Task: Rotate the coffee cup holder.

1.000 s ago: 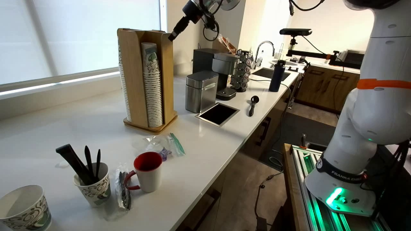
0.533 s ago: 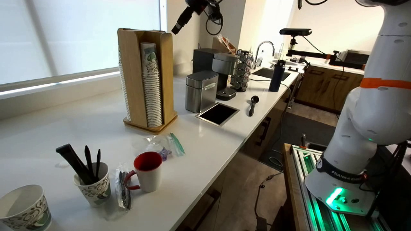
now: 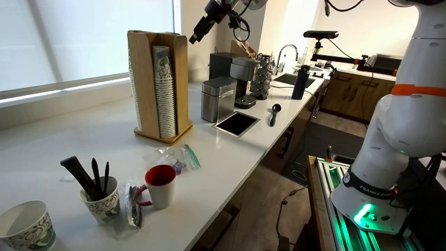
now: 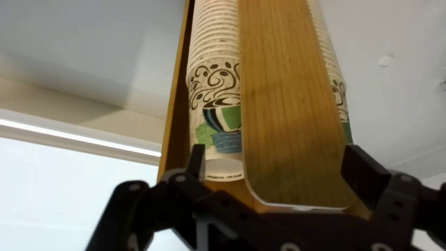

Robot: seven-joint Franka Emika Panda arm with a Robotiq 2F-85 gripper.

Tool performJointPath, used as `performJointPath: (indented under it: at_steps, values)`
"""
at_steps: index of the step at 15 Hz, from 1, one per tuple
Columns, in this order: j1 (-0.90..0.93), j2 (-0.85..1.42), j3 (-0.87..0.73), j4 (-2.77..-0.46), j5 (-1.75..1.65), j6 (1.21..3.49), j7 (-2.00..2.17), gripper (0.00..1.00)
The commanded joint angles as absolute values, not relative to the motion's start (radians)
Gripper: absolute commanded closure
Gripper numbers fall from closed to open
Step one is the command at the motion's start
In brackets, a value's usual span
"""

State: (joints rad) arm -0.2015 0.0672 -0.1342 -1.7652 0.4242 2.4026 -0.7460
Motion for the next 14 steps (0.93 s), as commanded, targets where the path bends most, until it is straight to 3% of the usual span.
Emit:
performJointPath:
  at_steps: [1,2,14]
  values:
    - [-0.203,0.001,-0.124,-1.902,0.586,2.592,-0.821,0.00]
    - [-0.200,0.056,-0.132,-1.817,0.516,2.527,-0.782,0.00]
    - [-0.189,0.129,-0.085,-1.860,0.667,2.703,-0.888,0.00]
